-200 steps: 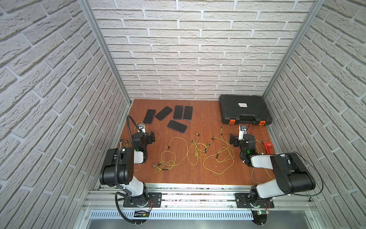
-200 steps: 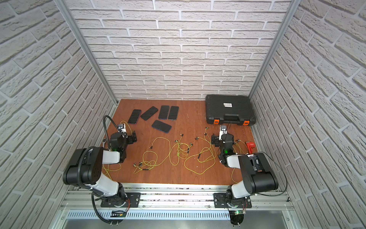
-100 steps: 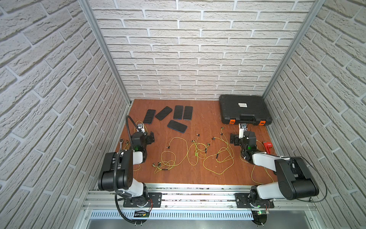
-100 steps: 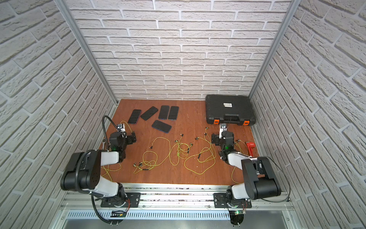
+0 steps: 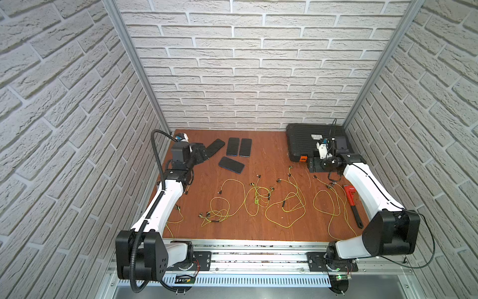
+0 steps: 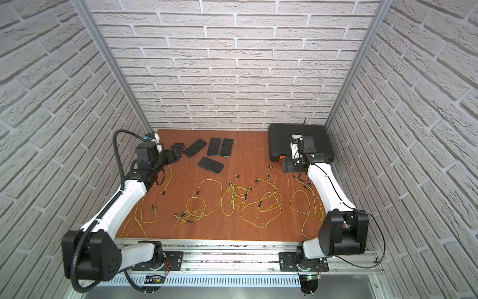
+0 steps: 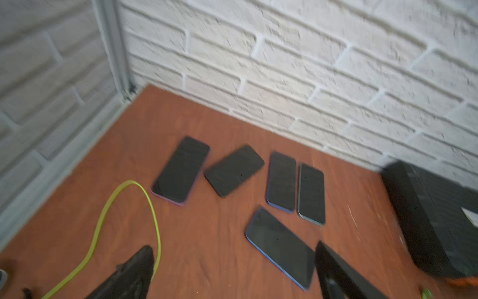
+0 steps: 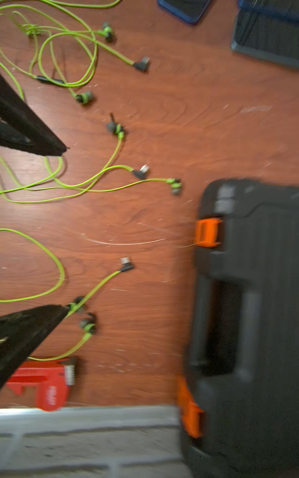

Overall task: Plug wired earphones into phones
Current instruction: Pick up the wired earphone from the center of the board.

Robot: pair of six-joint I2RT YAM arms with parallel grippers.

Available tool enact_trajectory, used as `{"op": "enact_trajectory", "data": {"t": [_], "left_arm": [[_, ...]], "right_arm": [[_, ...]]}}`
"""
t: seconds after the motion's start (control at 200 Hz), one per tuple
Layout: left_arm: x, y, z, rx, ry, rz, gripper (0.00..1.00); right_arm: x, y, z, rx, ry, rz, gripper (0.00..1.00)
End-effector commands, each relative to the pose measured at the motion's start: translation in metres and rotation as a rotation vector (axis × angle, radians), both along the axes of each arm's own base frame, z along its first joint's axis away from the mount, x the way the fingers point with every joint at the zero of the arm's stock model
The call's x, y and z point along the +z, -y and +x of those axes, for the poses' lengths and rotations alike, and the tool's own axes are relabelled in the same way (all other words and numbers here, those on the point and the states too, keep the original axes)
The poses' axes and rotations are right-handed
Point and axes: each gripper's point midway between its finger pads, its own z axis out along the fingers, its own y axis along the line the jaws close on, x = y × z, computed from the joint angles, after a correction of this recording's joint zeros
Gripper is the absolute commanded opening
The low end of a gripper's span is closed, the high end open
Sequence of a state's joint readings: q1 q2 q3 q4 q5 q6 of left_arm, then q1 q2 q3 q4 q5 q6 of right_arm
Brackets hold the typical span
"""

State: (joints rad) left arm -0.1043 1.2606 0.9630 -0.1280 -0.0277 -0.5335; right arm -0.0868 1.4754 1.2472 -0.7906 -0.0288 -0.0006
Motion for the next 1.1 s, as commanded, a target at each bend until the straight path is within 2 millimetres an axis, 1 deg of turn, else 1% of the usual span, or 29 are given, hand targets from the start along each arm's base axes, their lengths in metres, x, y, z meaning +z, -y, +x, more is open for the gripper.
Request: {"op": "enact_trajectory", "data": {"t": [0.0, 0.02, 0.05, 0.125, 0.21, 0.295, 0.32, 0.37, 0.5, 0.585, 0.67, 0.75, 0.8, 0.87, 1.04, 1.045, 1.055, 1.095], "left_arm": [[-0.018, 0.035, -0.013, -0.078, -0.125, -0.123, 0.89], [-0.018, 0.038, -0.013, -0.087, -0.124, -0.124, 0.88], [-0.017, 0.042, -0.013, -0.096, -0.122, -0.126, 0.86], [-0.016, 0.049, -0.014, -0.104, -0.125, -0.150, 0.84], [-0.020, 0.058, -0.016, -0.124, -0.147, -0.204, 0.83], [-0.024, 0.062, -0.018, -0.140, -0.155, -0.227, 0.81], [-0.023, 0.061, -0.018, -0.139, -0.155, -0.228, 0.80], [-0.022, 0.061, -0.018, -0.139, -0.157, -0.226, 0.78], [-0.020, 0.063, -0.014, -0.147, -0.144, -0.235, 0.76], [-0.022, 0.068, -0.011, -0.155, -0.147, -0.268, 0.76], [-0.027, 0.071, -0.010, -0.148, -0.139, -0.307, 0.75], [-0.033, 0.068, -0.008, -0.125, -0.129, -0.331, 0.72], [-0.032, 0.069, -0.006, -0.122, -0.125, -0.340, 0.72], [-0.032, 0.069, -0.005, -0.123, -0.125, -0.349, 0.70], [-0.029, 0.071, -0.003, -0.134, -0.123, -0.347, 0.68], [-0.029, 0.071, -0.003, -0.133, -0.123, -0.347, 0.68], [-0.030, 0.071, -0.003, -0.133, -0.125, -0.347, 0.68], [-0.029, 0.071, -0.002, -0.131, -0.123, -0.351, 0.68]], "right_arm": [[-0.018, 0.021, -0.037, -0.065, -0.209, 0.059, 0.65], [-0.021, 0.024, -0.037, -0.063, -0.234, 0.052, 0.61], [-0.025, 0.028, -0.036, -0.056, -0.264, 0.044, 0.59], [-0.038, 0.036, -0.032, -0.029, -0.339, 0.019, 0.57], [-0.052, 0.037, -0.026, 0.024, -0.383, 0.011, 0.54], [-0.065, 0.041, -0.018, 0.057, -0.396, -0.010, 0.34], [-0.067, 0.042, -0.016, 0.062, -0.398, -0.019, 0.31], [-0.073, 0.045, -0.013, 0.073, -0.397, -0.034, 0.32], [-0.086, 0.048, -0.001, 0.107, -0.382, -0.050, 0.45], [-0.091, 0.055, 0.007, 0.113, -0.363, -0.092, 0.49], [-0.095, 0.054, 0.015, 0.132, -0.350, -0.086, 0.49], [-0.102, 0.054, 0.017, 0.142, -0.362, -0.080, 0.47], [-0.107, 0.054, 0.019, 0.149, -0.371, -0.076, 0.44], [-0.112, 0.053, 0.023, 0.155, -0.369, -0.067, 0.44], [-0.115, 0.053, 0.034, 0.160, -0.337, -0.067, 0.44], [-0.121, 0.053, 0.033, 0.160, -0.351, -0.063, 0.44], [-0.126, 0.053, 0.033, 0.163, -0.362, -0.060, 0.44], [-0.131, 0.053, 0.035, 0.165, -0.366, -0.060, 0.43]]}}
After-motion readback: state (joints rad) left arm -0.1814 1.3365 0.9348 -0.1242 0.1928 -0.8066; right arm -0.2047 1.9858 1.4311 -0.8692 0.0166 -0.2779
